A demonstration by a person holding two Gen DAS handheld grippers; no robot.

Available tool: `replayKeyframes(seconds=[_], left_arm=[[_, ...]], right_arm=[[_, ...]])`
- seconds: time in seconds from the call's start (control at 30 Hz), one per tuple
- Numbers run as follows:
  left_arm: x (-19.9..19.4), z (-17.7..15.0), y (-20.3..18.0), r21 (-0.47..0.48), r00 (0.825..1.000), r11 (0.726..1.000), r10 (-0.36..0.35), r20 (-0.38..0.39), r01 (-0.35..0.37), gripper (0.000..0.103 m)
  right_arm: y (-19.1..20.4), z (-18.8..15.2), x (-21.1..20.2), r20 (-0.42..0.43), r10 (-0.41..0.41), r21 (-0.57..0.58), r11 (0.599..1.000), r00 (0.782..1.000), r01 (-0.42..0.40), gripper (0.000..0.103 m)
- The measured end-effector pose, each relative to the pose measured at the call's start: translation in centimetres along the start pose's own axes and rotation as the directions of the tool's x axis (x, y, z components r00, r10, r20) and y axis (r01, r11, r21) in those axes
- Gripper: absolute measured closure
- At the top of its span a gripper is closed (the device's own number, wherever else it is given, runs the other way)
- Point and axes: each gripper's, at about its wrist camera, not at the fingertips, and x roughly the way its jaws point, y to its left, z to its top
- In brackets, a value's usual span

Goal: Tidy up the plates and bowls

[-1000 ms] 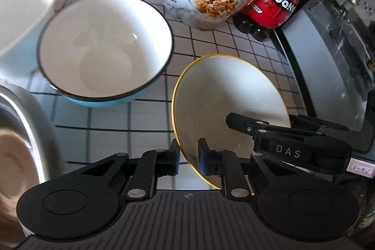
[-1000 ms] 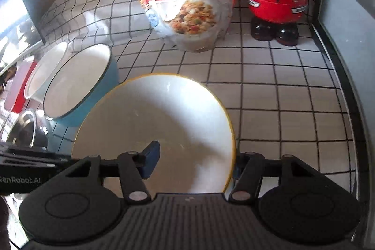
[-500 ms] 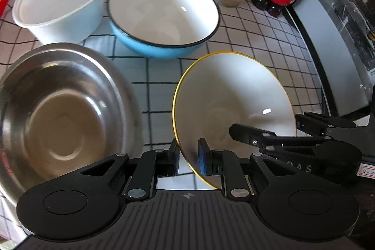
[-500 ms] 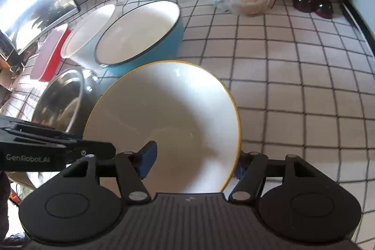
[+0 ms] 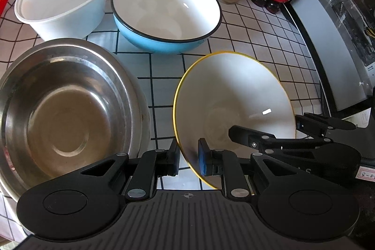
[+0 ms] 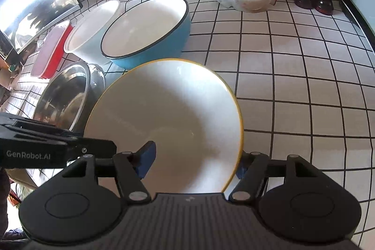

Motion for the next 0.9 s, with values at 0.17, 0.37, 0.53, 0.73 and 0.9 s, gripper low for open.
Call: replayKeyframes(seconds=[0.17, 0.37, 0.53, 0.73, 0.9], left_arm=[[0.1, 0.0, -0.2, 0.005, 1.0, 1.0, 0.009, -0.002, -0.008, 0.084], [-0.2, 0.2, -0.3, 0.004, 1.0, 1.0, 0.018, -0.001, -0.018, 0.084], [-2.2, 0.7, -0.2, 0.006, 0.997, 0.999, 0.036, 0.069, -0.037, 0.084], [-5.3, 2.1, -0.1, 0.012, 0.979, 1.0, -0.016, 0.202, 0.014, 0.084], [-6.4, 4.6, 0.2, 0.011, 0.959, 0.999, 0.045, 0.278, -0.05, 0.085]], right_arm=[[0.0, 0.0, 0.0, -0.002, 0.008, 0.004, 1.0, 1.0, -0.008, 0.035], [-0.1, 0.1, 0.0, 0.007, 0.007, -0.001, 1.0, 1.0, -0.007, 0.035], [-0.3, 0.5, -0.5, 0.038, -0.009, -0.004, 1.0, 0.999, 0.009, 0.035], [-1.4, 1.5, -1.6, 0.085, -0.05, 0.0, 0.999, 0.995, 0.05, 0.032], [-1.7, 3.8, -3.9, 0.169, -0.069, -0.004, 0.997, 0.983, 0.071, 0.03]])
